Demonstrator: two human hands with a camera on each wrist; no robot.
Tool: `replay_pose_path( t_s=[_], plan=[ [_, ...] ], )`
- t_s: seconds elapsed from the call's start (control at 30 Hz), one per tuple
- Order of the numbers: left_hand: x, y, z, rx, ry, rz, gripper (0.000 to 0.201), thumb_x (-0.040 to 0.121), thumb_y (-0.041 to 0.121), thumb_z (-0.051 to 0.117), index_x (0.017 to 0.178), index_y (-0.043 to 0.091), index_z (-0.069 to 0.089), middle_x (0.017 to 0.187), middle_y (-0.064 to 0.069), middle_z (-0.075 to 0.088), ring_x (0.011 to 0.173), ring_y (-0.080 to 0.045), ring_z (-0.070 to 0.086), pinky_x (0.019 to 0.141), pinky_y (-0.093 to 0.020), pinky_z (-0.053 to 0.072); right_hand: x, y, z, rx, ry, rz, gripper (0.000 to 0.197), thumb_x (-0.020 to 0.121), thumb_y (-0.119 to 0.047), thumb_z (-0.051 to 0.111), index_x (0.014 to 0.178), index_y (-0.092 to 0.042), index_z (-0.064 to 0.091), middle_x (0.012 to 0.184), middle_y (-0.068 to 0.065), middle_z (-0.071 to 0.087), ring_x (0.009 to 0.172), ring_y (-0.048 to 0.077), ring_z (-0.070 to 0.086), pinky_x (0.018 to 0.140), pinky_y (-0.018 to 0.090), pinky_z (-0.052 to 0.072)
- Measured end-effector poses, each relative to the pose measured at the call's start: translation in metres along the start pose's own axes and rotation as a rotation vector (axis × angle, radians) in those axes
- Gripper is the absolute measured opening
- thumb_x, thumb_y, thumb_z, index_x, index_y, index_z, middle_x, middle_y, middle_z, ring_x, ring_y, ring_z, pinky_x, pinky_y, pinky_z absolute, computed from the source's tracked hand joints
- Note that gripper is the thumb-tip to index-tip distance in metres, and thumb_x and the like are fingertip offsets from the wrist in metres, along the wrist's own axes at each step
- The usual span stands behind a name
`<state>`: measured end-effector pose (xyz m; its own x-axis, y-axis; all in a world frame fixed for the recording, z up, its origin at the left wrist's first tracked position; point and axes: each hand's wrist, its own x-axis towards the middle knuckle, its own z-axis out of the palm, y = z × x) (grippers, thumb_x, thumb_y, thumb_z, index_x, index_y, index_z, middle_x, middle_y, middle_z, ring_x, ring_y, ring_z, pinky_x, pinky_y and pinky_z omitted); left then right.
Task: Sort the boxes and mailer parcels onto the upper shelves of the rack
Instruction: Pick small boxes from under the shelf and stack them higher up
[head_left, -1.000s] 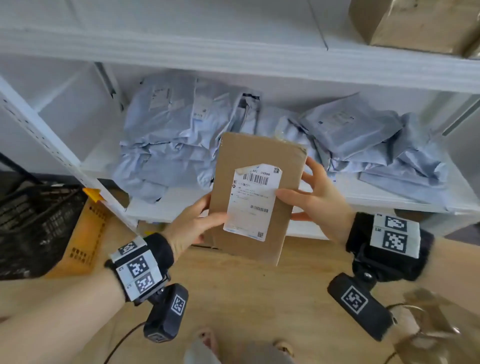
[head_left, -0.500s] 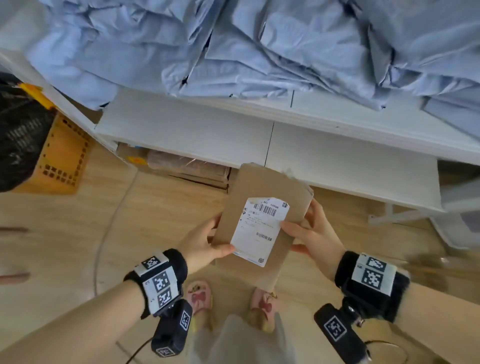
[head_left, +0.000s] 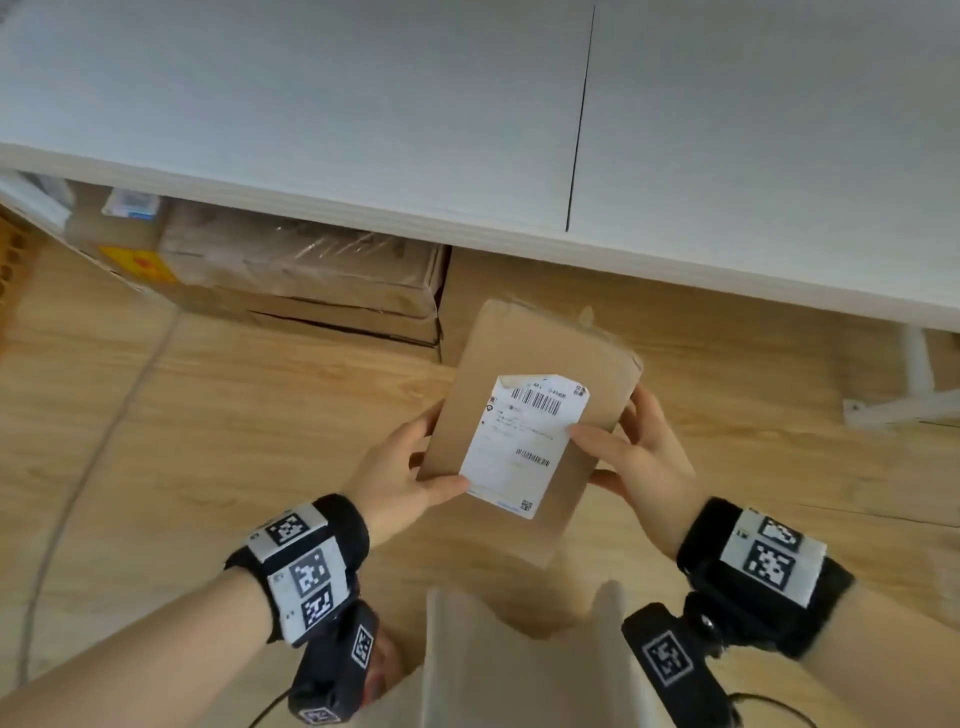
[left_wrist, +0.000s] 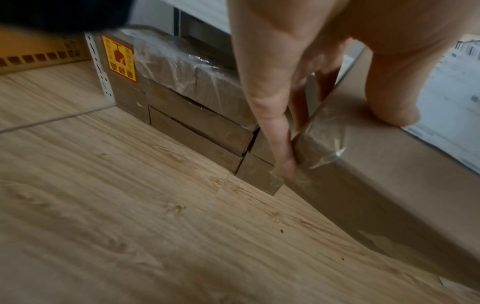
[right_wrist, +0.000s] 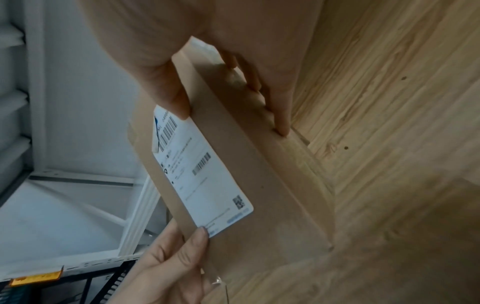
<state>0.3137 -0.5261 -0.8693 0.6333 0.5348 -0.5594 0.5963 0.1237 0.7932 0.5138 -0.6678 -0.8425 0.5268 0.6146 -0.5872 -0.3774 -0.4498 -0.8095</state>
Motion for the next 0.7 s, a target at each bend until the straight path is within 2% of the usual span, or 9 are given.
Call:
replay_pose_path(
  t_s=[0.07,0.13,0.2,0.27,0.33,0.5,0.6,0.63,0.7],
  plan=[
    [0.031,-0.020,0.004,-0.013,0.029,0.043,0.078,0.081,0.012,0.075,0.136,0.046,0.032,0.119,0.026,0.051,0.101,0.014,0.055,0.084,-0.009,0.046,0.032,0.016,0.002,-0.012,0.007,-0.053,0.076,0.083,-0.011,0.072,0.143,-0.037,0.034,0.128,-0.017,0.058,0.102,0.004,0.066,0.085,0.039,0.057],
    [0.059,-0.037,0.005,-0.016,0.058,0.096,0.072,0.081,0.011,0.074,0.127,0.049,0.033,0.113,0.030,0.048,0.092,0.024,0.052,0.072,0.000,0.044,0.063,0.029,0.006,-0.022,0.011,-0.110,0.073,0.082,-0.013,0.073,0.141,-0.035,0.035,0.126,-0.018,0.059,0.098,0.001,0.067,0.077,0.032,0.058],
    [0.083,-0.050,0.005,0.008,0.078,0.134,0.067,0.082,0.013,0.073,0.126,0.046,0.036,0.117,0.026,0.049,0.101,0.014,0.054,0.079,-0.003,0.046,0.088,0.039,0.009,-0.039,0.012,-0.164,0.072,0.082,-0.015,0.073,0.141,-0.033,0.036,0.128,-0.017,0.058,0.095,0.000,0.067,0.073,0.030,0.057],
    [0.102,-0.061,0.004,0.046,0.095,0.166,0.064,0.081,0.020,0.074,0.131,0.040,0.040,0.118,0.025,0.053,0.107,0.006,0.054,0.090,-0.013,0.047,0.108,0.048,0.012,-0.061,0.015,-0.208,0.070,0.082,-0.018,0.073,0.140,-0.033,0.036,0.129,-0.017,0.057,0.095,0.000,0.067,0.078,0.034,0.058],
    [0.116,-0.072,0.002,0.089,0.105,0.186,0.064,0.080,0.027,0.075,0.133,0.038,0.042,0.118,0.026,0.055,0.107,0.003,0.056,0.092,-0.020,0.048,0.123,0.056,0.014,-0.072,0.018,-0.234,0.068,0.083,-0.021,0.074,0.139,-0.032,0.037,0.129,-0.017,0.058,0.097,0.002,0.067,0.083,0.039,0.057],
    [0.135,-0.080,-0.002,0.105,0.078,0.227,0.056,0.075,0.041,0.075,0.125,0.045,0.049,0.111,0.029,0.064,0.100,0.010,0.060,0.078,-0.014,0.050,0.146,0.057,0.010,-0.171,0.012,-0.260,0.057,0.087,-0.028,0.069,0.138,-0.028,0.043,0.127,-0.011,0.060,0.106,0.012,0.064,0.084,0.041,0.057],
    [0.140,-0.069,-0.007,0.029,0.076,0.226,0.043,0.078,0.040,0.073,0.117,0.044,0.056,0.102,0.031,0.067,0.088,0.011,0.064,0.060,-0.008,0.050,0.153,0.047,0.009,-0.206,0.002,-0.267,0.048,0.091,-0.025,0.064,0.136,-0.022,0.048,0.124,-0.004,0.063,0.108,0.017,0.063,0.089,0.045,0.056],
    [0.140,-0.063,-0.009,-0.005,0.073,0.225,0.040,0.079,0.038,0.073,0.115,0.043,0.057,0.099,0.030,0.068,0.085,0.008,0.066,0.058,-0.010,0.051,0.155,0.043,0.009,-0.200,0.008,-0.268,0.045,0.092,-0.023,0.063,0.135,-0.019,0.050,0.123,-0.001,0.064,0.107,0.019,0.063,0.091,0.046,0.055],
    [0.140,-0.050,-0.012,-0.043,0.068,0.229,0.036,0.080,0.037,0.071,0.112,0.046,0.057,0.097,0.030,0.069,0.086,0.004,0.068,0.063,-0.017,0.056,0.158,0.035,0.010,-0.154,0.025,-0.272,0.040,0.093,-0.020,0.062,0.131,-0.011,0.053,0.119,0.004,0.065,0.107,0.021,0.064,0.094,0.043,0.053]
  ],
)
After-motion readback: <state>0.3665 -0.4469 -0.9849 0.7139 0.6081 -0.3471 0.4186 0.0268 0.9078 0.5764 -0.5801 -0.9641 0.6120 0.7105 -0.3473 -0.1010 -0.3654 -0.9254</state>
